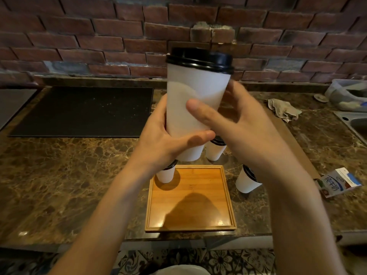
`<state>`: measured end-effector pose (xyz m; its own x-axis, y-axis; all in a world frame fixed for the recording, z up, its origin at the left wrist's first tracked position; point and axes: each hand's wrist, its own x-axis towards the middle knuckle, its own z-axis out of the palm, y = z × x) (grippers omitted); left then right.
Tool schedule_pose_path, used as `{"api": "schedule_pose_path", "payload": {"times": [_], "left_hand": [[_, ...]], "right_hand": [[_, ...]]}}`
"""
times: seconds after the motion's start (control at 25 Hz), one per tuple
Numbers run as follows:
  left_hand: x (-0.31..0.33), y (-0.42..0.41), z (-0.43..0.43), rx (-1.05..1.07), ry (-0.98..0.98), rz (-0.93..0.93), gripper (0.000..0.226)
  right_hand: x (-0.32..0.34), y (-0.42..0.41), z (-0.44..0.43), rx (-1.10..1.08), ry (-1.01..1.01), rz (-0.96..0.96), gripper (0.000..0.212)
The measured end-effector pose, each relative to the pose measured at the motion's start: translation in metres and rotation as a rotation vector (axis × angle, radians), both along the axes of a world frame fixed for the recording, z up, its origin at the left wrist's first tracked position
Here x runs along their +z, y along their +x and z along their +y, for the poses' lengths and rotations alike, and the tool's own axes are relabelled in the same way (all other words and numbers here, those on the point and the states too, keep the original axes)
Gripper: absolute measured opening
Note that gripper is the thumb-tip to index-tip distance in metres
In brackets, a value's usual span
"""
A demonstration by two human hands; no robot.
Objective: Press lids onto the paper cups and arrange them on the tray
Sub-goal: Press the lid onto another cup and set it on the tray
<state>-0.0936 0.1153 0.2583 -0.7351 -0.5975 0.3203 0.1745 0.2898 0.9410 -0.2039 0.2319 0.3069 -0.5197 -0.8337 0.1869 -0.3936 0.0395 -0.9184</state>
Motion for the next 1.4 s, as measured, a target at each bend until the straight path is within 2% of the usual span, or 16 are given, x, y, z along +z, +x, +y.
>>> {"api": "schedule_pose_path", "payload": {"times": [0.12, 0.48, 0.68, 0.92, 1.08, 1.4], "left_hand": [[-0.011, -0.007, 0.005, 0.028, 0.033, -0.03, 0.074], [-0.023, -0.019, 0.019, 0.043, 0.152, 0.041, 0.067], [-0.025, -0.017, 0.017, 0.038, 0.14, 0.002, 0.069], [-0.023, -0.013, 0.016, -0.015, 0.103, 0.004, 0.084], [-0.016, -0.009, 0.012, -0.083, 0.059, -0.006, 0.074], [-0.016, -0.006, 0.007, -0.115, 0.033, 0.007, 0.075]], "right_hand": [[-0.008, 0.007, -0.006, -0.031, 0.002, -0.04, 0.083], [-0.019, 0.007, -0.021, -0.164, -0.001, -0.053, 0.091], [-0.023, 0.004, -0.019, -0.124, -0.007, -0.061, 0.088], [-0.023, -0.001, -0.015, -0.059, -0.015, -0.067, 0.086], [-0.023, 0.0, -0.015, -0.039, -0.041, -0.099, 0.083], [-0.017, -0.005, -0.013, 0.041, -0.032, -0.152, 0.079]]}}
